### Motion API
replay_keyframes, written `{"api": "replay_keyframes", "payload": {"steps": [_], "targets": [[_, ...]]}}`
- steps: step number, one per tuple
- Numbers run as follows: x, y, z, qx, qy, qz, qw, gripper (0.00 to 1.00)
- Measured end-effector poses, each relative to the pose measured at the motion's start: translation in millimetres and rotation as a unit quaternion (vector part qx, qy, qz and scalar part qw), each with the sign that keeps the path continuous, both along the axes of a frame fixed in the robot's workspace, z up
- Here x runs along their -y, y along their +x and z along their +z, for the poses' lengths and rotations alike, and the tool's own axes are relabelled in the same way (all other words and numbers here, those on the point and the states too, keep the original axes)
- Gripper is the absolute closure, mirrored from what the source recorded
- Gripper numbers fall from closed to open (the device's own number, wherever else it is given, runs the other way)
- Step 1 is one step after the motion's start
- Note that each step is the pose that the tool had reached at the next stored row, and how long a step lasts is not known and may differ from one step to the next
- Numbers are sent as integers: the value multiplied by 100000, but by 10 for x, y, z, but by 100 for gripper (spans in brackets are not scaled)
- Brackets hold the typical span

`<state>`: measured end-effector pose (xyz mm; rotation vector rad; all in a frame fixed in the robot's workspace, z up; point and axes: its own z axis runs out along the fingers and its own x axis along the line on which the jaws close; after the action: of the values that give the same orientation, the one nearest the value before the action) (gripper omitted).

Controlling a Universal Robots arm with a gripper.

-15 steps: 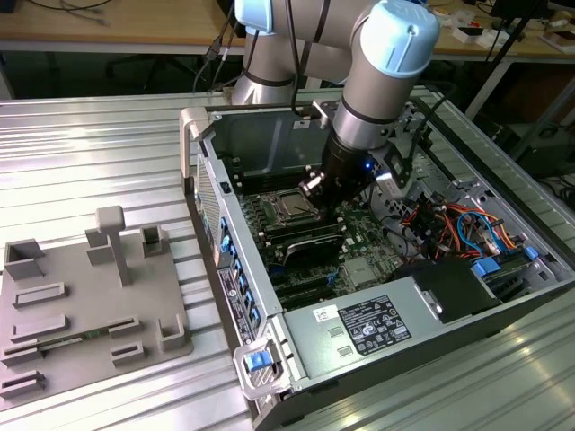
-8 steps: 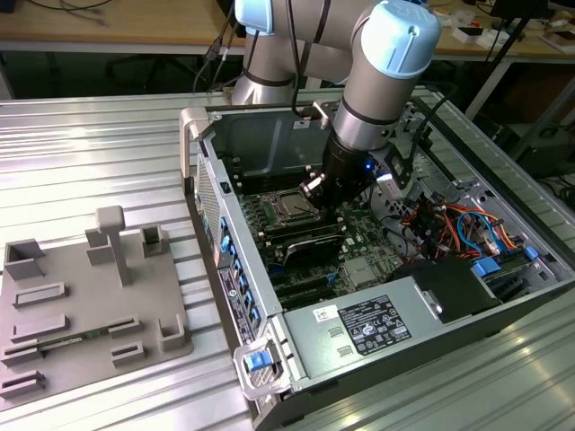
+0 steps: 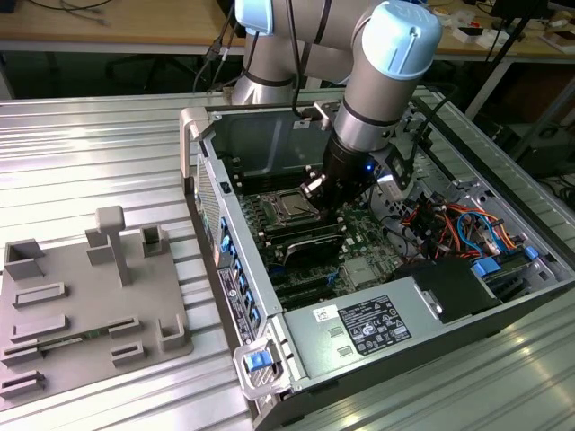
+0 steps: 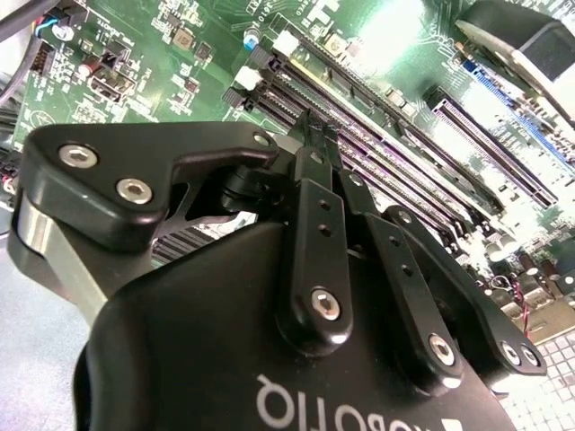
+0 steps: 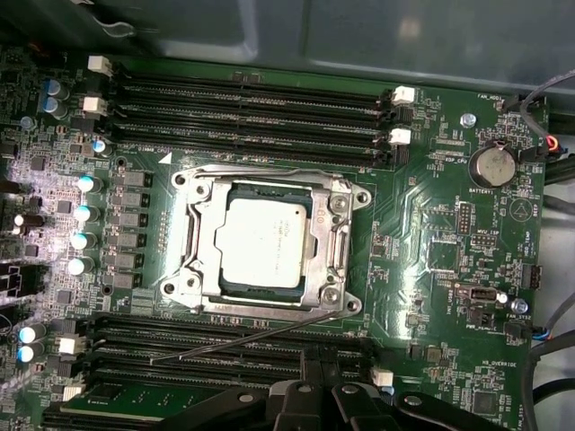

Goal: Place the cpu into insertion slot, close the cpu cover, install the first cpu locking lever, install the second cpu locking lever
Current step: 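Install the second cpu locking lever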

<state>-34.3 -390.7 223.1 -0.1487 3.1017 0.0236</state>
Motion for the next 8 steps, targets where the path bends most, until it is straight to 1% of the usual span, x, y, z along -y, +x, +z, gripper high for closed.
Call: {"api": "replay_keyframes", "payload": {"steps": [2, 8], "targets": [[10, 0, 0, -4, 2, 3, 100000, 89], [21, 0, 0, -6, 0, 0, 100000, 89]]}}
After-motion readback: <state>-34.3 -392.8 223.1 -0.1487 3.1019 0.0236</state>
